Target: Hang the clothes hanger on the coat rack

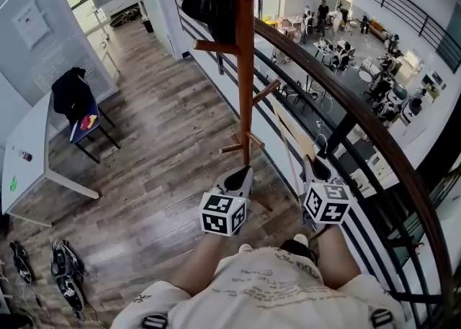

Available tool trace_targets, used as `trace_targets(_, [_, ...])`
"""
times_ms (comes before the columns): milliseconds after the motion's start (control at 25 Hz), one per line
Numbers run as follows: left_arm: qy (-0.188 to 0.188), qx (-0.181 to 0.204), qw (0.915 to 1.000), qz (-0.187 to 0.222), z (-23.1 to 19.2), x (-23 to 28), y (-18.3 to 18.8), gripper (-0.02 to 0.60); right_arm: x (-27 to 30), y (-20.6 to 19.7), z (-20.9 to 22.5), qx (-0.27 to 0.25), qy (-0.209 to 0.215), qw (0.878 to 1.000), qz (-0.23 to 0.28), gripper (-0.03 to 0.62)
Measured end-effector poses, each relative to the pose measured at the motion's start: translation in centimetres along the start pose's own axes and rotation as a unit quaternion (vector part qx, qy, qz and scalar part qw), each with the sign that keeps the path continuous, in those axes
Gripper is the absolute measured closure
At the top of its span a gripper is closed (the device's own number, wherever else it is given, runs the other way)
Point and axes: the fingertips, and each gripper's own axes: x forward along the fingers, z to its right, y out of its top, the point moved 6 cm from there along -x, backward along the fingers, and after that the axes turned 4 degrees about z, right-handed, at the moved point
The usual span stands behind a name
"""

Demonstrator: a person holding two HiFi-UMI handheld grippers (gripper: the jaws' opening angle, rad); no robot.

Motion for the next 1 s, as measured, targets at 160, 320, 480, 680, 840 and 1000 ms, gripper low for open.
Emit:
trace_targets(160, [0.024, -0.002, 0.9997, 0.009, 0.2, -0.4, 0.1, 0.577, 0.6, 0.7, 0.7, -0.001, 0.009, 1.0, -0.002, 0.542])
trace_targets(320, [0.059, -0.005, 0.998, 0.019, 1.7, -0.4, 0.3, 0.577, 1.1, 1.5, 1.9, -0.011, 0.035, 0.999, -0.003, 0.542])
trace_targets(480, [0.086, -0.011, 0.996, 0.02, 2.9, 0.5, 0.3, 0.577, 2.4, 2.7, 3.4, -0.016, 0.054, 0.998, -0.003, 0.542])
trace_targets(680, [0.119, -0.013, 0.9926, 0.016, 3.4, 1.0, -0.1, 0.577, 4.1, 3.4, 3.7, -0.021, 0.085, 0.996, -0.002, 0.542])
trace_targets(840, [0.141, -0.009, 0.9898, 0.017, 3.8, 1.2, 0.3, 0.577, 5.4, 4.0, 3.6, -0.022, 0.107, 0.994, -0.001, 0.542])
trace_targets(1000, [0.159, -0.004, 0.9871, 0.019, 4.0, 1.5, 0.7, 0.577, 7.0, 5.1, 3.2, -0.034, 0.121, 0.992, 0.006, 0.542])
